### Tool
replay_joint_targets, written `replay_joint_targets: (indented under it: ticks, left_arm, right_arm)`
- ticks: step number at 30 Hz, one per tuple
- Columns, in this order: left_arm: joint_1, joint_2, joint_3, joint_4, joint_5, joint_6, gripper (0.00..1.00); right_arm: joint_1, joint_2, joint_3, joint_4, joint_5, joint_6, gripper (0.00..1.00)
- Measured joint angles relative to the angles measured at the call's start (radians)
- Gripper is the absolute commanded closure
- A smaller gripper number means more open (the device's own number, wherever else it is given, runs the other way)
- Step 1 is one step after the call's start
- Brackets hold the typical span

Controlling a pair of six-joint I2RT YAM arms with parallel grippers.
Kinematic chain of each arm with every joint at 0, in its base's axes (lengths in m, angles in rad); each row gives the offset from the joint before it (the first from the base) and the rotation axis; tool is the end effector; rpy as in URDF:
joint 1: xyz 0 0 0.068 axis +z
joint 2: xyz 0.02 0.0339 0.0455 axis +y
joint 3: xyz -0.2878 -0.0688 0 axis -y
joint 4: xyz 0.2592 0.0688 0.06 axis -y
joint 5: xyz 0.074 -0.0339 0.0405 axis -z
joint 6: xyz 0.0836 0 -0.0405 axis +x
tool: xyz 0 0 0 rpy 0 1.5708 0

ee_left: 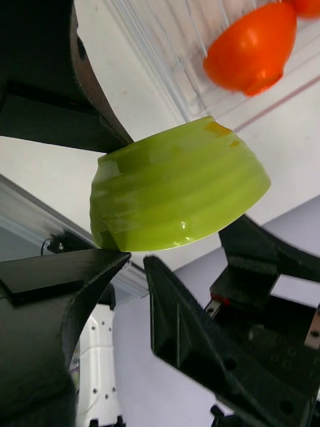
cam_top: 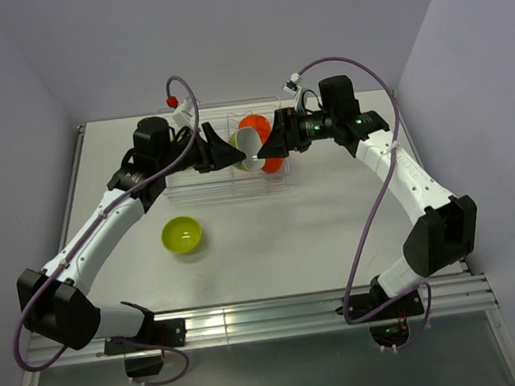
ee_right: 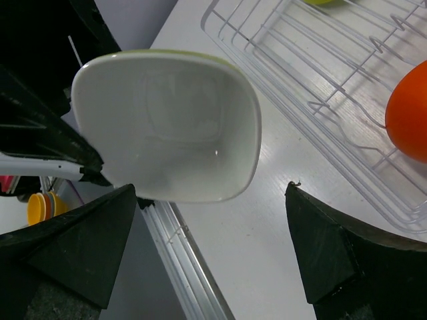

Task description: Load the bowls into the dish rack

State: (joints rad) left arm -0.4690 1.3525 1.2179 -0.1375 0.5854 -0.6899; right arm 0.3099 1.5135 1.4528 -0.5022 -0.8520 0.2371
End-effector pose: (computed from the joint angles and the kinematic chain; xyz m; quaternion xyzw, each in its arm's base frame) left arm 0.3011 -0.2044 0.3805 0.0893 0.7772 -0.5093 0.3586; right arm 0.3380 0.1743 0.3761 -0.2284 0.7896 0.4672 0.3256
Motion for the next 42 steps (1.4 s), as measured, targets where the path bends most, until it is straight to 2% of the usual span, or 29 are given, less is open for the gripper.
replay_joint_targets:
  ticks: [11, 19, 24, 36, 42]
  left_arm:
    - [0.075, 0.000, 0.011, -0.151, -0.123, 0.134, 1.00]
    - [0.127, 0.011, 0.085, -0.232, -0.252, 0.319, 1.00]
    - [0.138, 0.043, 0.099, -0.221, -0.282, 0.547, 1.00]
    - [0.184, 0.144, 0.159, -0.212, -0.130, 1.233, 1.00]
    - [0.184, 0.167, 0.145, -0.182, -0.128, 1.500, 1.00]
  right_arm:
    - [-0.014, -0.016, 0.006, -0.033, 0.016, -0.022, 0.00]
    - [-0.028, -0.016, 0.021, -0.070, 0.031, -0.050, 0.00]
    - [-0.030, -0.016, 0.021, -0.095, 0.039, -0.064, 0.00]
    - [-0.035, -0.016, 0.021, -0.111, 0.045, -0.079, 0.00]
    - [-0.041, -0.016, 0.021, -0.113, 0.048, -0.079, 0.00]
